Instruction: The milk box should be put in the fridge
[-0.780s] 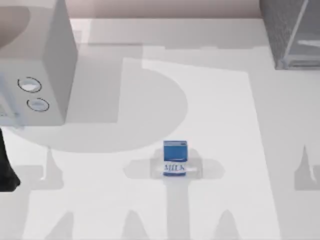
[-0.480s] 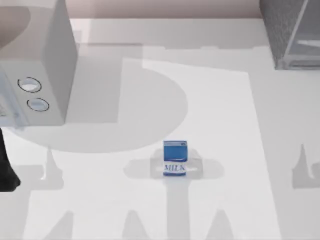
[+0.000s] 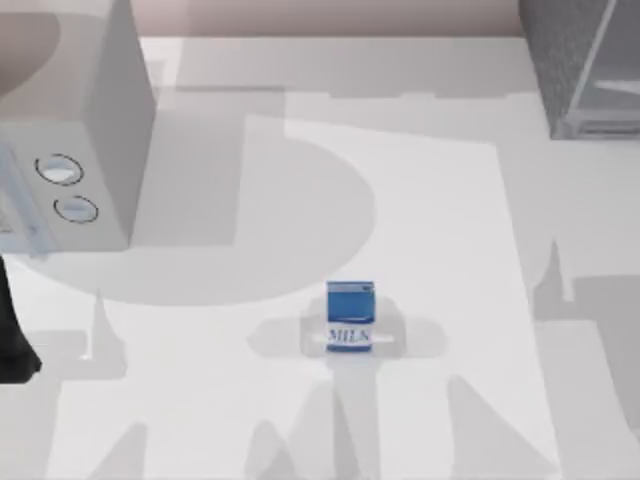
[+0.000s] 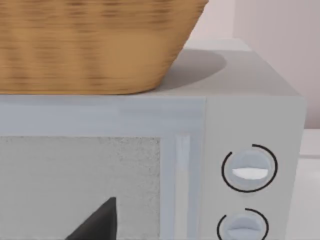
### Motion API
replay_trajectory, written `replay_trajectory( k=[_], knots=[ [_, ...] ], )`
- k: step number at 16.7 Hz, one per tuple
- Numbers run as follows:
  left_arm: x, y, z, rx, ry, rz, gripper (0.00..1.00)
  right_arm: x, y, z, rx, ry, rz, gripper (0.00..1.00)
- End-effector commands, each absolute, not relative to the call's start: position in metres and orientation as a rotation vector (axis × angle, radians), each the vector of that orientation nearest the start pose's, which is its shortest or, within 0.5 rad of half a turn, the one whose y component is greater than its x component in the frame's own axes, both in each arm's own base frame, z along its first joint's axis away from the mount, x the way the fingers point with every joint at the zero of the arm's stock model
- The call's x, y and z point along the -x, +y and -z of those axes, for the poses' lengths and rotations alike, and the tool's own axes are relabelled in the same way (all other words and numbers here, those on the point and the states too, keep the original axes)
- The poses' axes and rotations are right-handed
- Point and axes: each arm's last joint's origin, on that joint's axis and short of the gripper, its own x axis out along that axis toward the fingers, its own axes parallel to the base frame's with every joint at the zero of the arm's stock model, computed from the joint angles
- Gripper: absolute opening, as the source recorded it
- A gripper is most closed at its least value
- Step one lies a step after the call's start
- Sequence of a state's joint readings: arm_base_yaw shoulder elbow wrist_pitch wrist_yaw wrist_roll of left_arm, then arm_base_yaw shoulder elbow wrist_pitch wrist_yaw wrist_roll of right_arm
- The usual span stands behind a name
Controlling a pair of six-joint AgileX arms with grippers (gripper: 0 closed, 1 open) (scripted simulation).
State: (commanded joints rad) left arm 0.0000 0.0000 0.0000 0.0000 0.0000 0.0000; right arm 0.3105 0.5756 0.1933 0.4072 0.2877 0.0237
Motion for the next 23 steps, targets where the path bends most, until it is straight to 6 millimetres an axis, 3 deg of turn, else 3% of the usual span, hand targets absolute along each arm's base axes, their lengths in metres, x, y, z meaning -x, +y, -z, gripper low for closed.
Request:
replay_trajectory(
  k=[5,7,10,13,16,20,23],
  knots=[
    [-0.106,-0.001,-0.160,0.000,0.000,0.000,1.00,-0.193,0.103,-0.218,-0.036,-0.034,-0.029,1.00],
    [-0.106,-0.001,-0.160,0.000,0.000,0.000,1.00,-0.207,0.141,-0.208,-0.041,-0.034,-0.028,1.00],
    [-0.106,-0.001,-0.160,0.000,0.000,0.000,1.00,-0.215,0.199,-0.176,-0.043,-0.028,-0.024,1.00],
    [-0.106,-0.001,-0.160,0.000,0.000,0.000,1.00,-0.207,0.250,-0.129,-0.035,-0.017,-0.016,1.00],
    [-0.106,-0.001,-0.160,0.000,0.000,0.000,1.00,-0.187,0.285,-0.078,-0.018,-0.006,-0.006,1.00],
    [-0.106,-0.001,-0.160,0.000,0.000,0.000,1.00,-0.159,0.305,-0.022,-0.002,0.000,0.005,1.00],
    [-0.106,-0.001,-0.160,0.000,0.000,0.000,1.00,-0.148,0.309,-0.003,0.000,0.000,0.010,1.00]
  ],
)
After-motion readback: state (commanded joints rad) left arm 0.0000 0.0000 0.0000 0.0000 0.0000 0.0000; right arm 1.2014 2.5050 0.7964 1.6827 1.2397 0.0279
